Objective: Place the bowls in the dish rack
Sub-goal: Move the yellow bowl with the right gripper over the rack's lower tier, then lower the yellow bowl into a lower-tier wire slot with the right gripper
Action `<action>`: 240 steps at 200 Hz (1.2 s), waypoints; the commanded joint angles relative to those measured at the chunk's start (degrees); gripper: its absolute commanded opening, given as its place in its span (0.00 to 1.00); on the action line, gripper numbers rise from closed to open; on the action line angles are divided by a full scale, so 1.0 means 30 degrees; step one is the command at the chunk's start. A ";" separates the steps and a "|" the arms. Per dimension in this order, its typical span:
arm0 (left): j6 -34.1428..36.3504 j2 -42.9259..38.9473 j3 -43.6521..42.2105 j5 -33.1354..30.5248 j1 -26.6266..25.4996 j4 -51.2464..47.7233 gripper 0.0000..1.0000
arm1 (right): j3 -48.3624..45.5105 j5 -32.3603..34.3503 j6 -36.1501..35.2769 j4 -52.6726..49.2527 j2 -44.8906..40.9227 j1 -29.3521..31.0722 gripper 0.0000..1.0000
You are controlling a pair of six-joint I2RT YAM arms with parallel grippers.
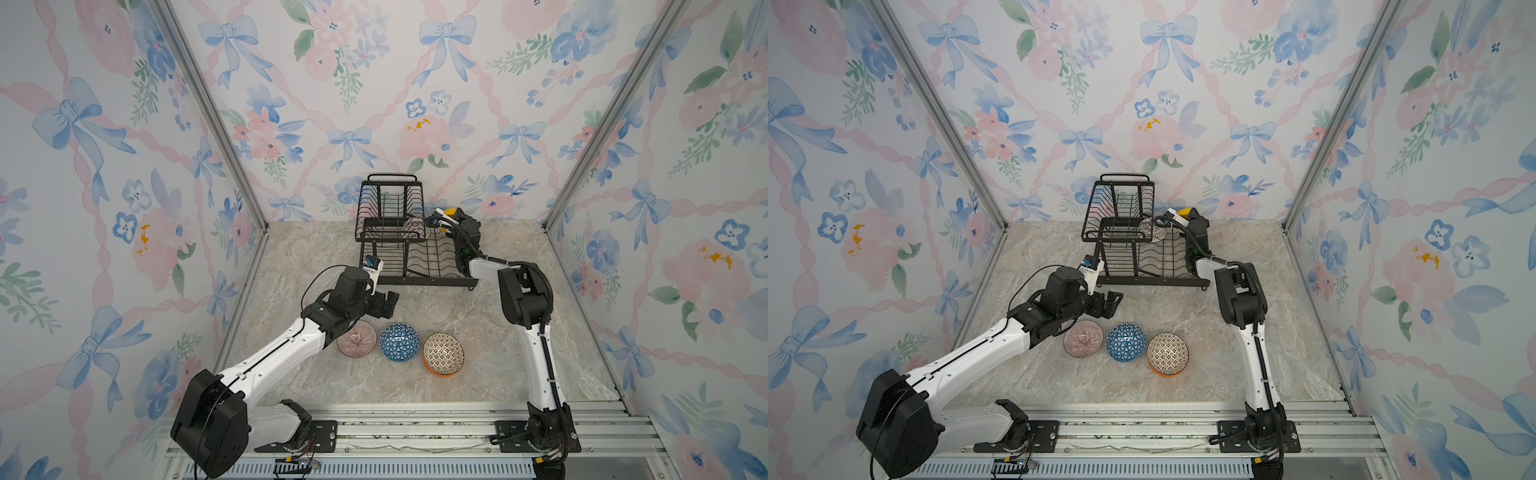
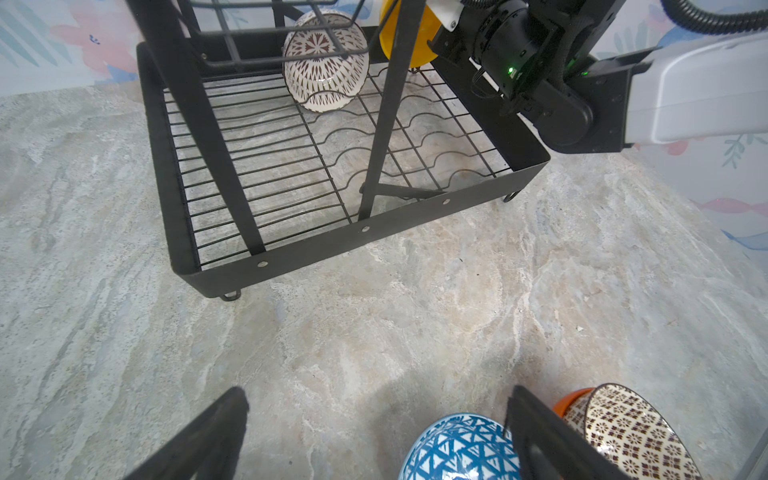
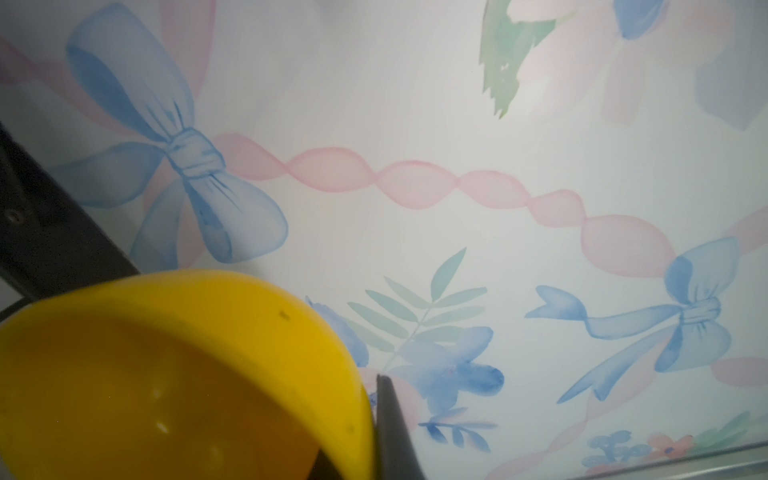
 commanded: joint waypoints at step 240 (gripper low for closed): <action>0.0453 0.0067 -0.0020 0.0670 0.0150 0.0100 0.98 | -0.0865 -0.0604 -0.1702 0.4880 0.1293 0.0512 0.00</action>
